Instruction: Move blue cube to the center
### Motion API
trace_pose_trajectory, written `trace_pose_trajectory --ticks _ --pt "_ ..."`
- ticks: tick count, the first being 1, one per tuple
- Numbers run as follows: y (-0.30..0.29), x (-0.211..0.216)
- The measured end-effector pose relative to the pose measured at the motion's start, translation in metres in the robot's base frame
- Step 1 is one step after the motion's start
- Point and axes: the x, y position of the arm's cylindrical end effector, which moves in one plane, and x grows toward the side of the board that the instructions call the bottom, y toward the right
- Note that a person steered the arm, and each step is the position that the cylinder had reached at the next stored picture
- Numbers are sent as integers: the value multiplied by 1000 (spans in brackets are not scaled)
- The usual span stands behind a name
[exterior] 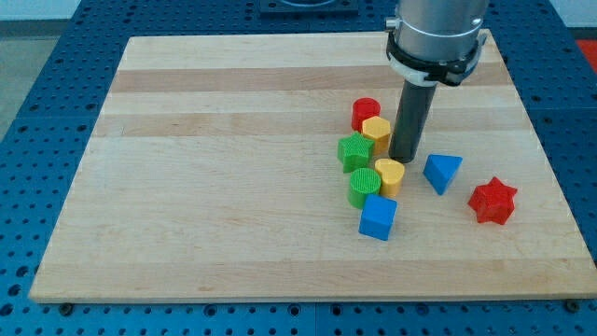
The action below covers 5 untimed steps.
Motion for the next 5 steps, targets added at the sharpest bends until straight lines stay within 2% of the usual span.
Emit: trace_pose_trajectory --ticks 2,3,5 --pt "85 94" --pt "81 126" --pt "19 131"
